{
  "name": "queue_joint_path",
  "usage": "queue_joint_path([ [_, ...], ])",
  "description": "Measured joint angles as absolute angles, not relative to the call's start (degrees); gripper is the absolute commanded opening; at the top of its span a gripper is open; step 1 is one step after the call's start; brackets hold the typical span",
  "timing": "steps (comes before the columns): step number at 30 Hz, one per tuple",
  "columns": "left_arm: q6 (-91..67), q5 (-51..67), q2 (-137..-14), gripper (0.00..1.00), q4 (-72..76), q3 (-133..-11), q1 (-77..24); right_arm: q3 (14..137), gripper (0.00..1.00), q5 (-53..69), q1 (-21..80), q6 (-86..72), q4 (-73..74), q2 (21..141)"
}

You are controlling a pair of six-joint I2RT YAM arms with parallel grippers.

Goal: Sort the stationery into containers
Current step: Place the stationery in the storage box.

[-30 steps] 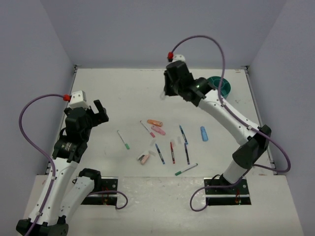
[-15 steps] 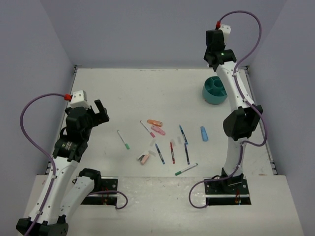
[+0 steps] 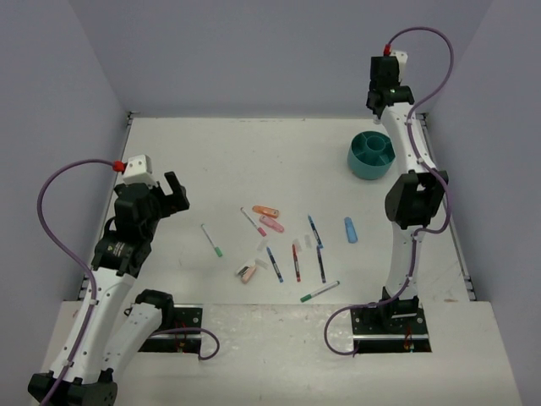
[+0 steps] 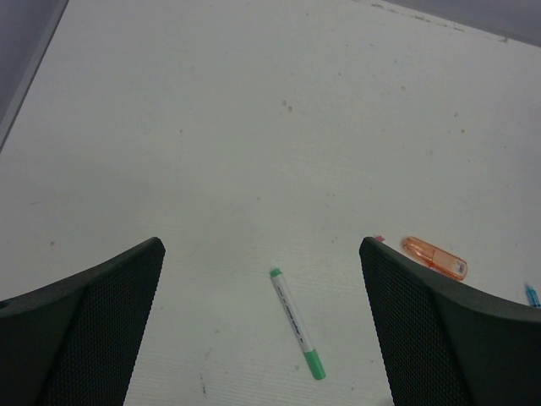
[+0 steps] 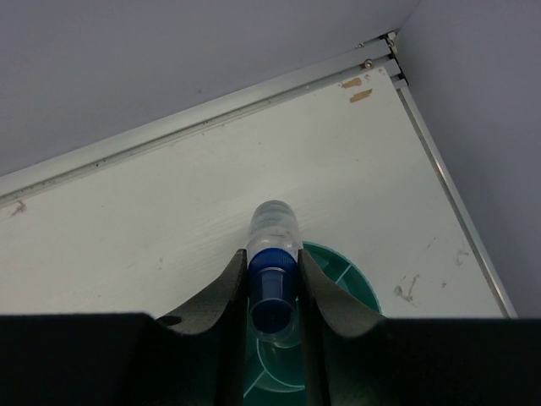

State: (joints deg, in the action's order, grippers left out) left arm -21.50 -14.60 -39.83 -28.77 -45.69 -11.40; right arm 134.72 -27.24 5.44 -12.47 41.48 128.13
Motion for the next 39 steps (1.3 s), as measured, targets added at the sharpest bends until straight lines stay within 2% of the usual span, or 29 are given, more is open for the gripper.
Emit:
queue_joint_path([
  [36, -21.5, -14.1, -40.6, 1.0, -28.8, -45.7, -11.4, 126.6, 0.0, -19.4, 2.4, -14.1, 43.0, 126.5],
  [38, -21.5, -13.8, -40.6, 1.0, -28.8, -45.7, -11.4, 126.6, 0.01, -19.3, 2.4, -14.1, 43.0, 126.4],
  [39, -21.5, -13.7, -40.6, 1.0, -28.8, -45.7, -11.4, 126.6, 0.08, -19.3, 2.4, -14.1, 43.0, 126.4],
])
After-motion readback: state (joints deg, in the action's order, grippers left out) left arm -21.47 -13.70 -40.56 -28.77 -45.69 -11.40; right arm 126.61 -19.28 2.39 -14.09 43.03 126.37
